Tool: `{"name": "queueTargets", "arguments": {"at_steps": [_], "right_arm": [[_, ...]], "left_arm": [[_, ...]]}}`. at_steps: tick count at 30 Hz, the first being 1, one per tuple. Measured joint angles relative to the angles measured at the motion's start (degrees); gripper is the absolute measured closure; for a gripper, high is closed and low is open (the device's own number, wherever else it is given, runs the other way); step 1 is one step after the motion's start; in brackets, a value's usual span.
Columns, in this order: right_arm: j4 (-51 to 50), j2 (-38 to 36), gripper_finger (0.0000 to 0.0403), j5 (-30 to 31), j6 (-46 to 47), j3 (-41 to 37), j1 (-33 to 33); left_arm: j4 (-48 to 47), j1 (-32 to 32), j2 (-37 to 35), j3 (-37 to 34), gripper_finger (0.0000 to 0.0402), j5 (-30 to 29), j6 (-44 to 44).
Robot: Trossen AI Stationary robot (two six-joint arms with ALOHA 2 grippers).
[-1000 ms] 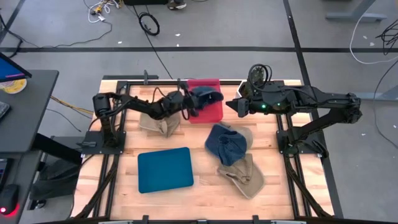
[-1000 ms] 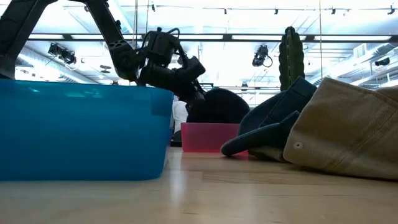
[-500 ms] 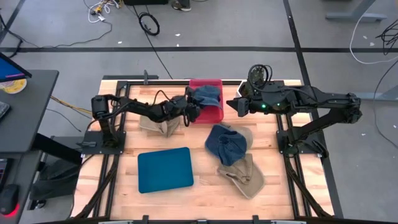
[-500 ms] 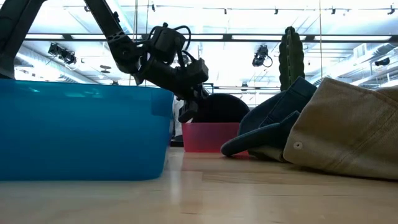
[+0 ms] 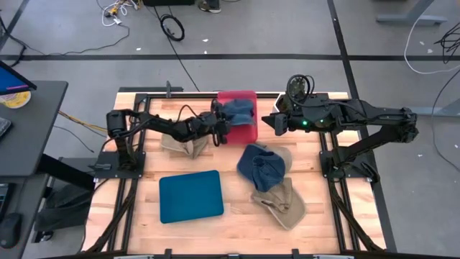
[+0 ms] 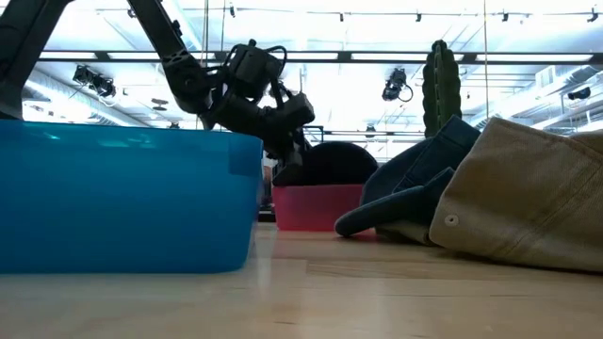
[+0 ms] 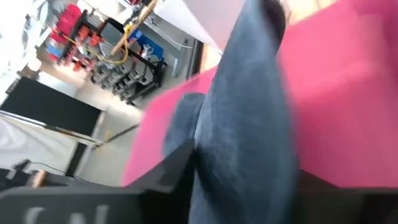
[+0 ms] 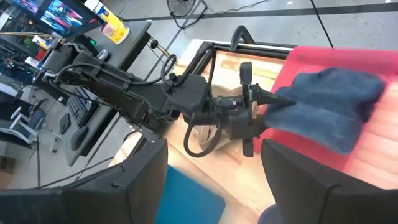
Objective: Pick & Place hat
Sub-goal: Put the top blue cap into the pink bin, then put the blue cap into the pink bin
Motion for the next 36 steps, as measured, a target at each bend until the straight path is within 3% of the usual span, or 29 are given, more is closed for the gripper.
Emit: {"name": "queueTargets", "arguments": {"at_steps": [6, 12, 18, 30, 36], "right_arm": [[-0.06, 0.00, 0.0142, 0.00, -0.01, 0.00, 0.00], [-0.34, 0.00, 0.0142, 0.00, -0.04, 0.00, 0.00], [-0.81, 0.00, 0.0142, 0.00, -0.04, 0.00, -0.20], [-1.50, 0.00, 0.0142, 0.00, -0.04, 0.00, -0.76], [-1.49, 0.00, 0.0142, 0.00, -0.04, 0.00, -0.76]], "left_arm": [[-0.16, -0.13, -0.51, -0.23, 0.0167, 0.21, -2.45], [0.15, -0.12, -0.57, -0.17, 0.0115, 0.06, -3.52], [-0.25, -0.11, -1.88, 0.04, 0.0108, 1.31, -8.22], [-12.65, 0.31, -8.07, 0.17, 0.0108, 19.36, -27.73], [-12.64, 0.31, -10.90, 0.17, 0.0108, 19.73, -37.79]]}}
